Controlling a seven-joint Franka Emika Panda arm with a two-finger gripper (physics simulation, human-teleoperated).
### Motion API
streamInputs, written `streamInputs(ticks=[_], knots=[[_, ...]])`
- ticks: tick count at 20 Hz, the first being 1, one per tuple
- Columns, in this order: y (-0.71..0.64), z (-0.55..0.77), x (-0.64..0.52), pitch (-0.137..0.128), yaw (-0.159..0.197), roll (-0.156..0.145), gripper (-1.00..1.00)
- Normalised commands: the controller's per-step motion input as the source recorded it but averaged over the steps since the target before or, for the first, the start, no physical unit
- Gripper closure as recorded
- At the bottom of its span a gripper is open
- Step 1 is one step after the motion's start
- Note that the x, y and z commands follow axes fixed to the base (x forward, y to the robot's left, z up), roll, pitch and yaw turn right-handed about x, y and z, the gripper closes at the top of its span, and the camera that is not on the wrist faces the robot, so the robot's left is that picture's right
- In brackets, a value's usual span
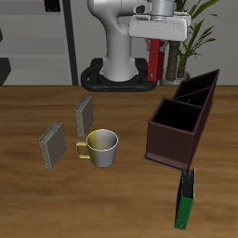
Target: Place the red book into the left desk caddy's front compartment
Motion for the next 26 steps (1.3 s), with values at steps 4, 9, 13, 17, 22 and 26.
streamInputs(ticks=[4,9,13,17,22,26], knots=[[0.19,-0.04,0.10,0.004,-0.066,0.001,1.00],[0.17,-0.03,0.09,0.013,-0.062,0.009,1.00],[0.11,0.01,0.02,0.007,-0.061,0.000,1.00],[0.07,0.01,-0.04,0.003,-0.022,0.005,1.00],[0.13,0.04,0.04,0.002,0.003,0.024,1.00],[0.14,-0.02,0.09,0.015,-0.032,0.017,1.00]])
